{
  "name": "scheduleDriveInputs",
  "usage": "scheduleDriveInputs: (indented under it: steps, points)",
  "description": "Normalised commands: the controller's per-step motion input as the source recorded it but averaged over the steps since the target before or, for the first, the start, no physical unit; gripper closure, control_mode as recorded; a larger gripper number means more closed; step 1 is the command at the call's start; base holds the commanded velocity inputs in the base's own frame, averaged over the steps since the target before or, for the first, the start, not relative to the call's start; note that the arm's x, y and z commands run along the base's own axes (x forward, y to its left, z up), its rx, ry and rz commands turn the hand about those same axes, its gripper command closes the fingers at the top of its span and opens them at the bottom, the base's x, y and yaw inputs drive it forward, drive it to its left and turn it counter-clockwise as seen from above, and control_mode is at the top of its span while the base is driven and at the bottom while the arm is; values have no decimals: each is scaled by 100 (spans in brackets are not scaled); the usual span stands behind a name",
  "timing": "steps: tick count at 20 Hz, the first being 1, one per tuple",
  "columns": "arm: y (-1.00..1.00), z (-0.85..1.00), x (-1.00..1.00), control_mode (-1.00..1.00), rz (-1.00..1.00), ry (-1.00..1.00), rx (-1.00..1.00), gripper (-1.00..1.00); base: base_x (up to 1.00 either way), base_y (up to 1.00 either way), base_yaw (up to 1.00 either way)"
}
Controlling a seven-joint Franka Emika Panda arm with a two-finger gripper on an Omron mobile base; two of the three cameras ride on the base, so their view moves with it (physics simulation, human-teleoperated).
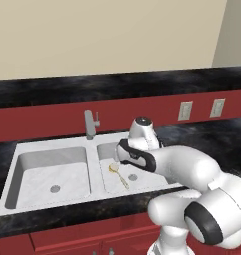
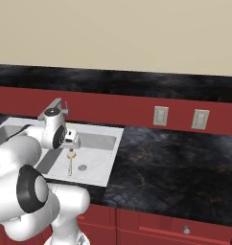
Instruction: Pick up the dish brush and bar soap from the sink, and place them back in the cabinet, and close the cabinet doors.
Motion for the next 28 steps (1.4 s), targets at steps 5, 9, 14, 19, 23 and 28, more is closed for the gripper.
scheduleDriveInputs:
  steps: [5,9,14,19,23,28]
  points:
    - [0,-32,13,-100,0,0,0,-100,0,0,0]
    - [1,-30,17,-100,0,0,0,-100,0,0,0]
    - [9,-32,18,-100,0,0,0,-100,0,0,0]
    - [5,-30,21,-100,0,0,0,-100,0,0,0]
    - [1,-25,26,-100,0,0,0,-100,0,0,0]
    - [4,-28,29,-100,0,0,0,-100,0,0,0]
